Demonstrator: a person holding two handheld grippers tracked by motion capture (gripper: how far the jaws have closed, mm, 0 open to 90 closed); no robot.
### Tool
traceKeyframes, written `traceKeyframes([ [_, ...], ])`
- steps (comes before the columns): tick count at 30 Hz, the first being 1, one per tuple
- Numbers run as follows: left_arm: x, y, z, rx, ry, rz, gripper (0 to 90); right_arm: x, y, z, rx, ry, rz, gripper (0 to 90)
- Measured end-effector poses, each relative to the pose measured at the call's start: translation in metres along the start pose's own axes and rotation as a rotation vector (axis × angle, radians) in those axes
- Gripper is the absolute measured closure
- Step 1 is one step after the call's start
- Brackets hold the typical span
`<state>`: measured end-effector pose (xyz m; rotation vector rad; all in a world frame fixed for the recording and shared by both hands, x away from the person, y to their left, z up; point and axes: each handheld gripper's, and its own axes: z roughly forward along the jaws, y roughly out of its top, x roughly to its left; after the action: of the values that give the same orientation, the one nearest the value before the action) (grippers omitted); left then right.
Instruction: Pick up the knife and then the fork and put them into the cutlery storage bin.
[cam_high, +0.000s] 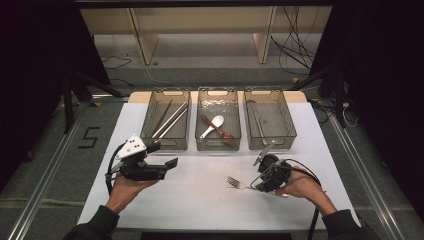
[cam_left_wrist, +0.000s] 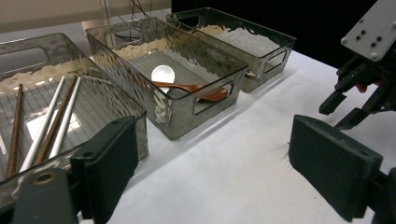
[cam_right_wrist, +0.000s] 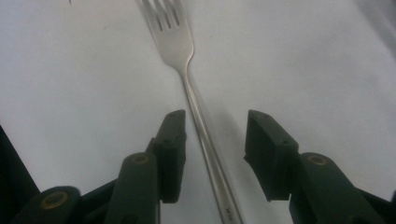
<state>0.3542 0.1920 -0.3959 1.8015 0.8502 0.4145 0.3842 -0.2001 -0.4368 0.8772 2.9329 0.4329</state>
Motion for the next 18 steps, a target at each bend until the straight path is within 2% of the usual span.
traceKeyframes([
  [18,0.000,0.000,0.000,0.001,-0.003,-0.003,15.4,0.003,0.001,0.017,0.091,-0.009,-0.070,74.7],
])
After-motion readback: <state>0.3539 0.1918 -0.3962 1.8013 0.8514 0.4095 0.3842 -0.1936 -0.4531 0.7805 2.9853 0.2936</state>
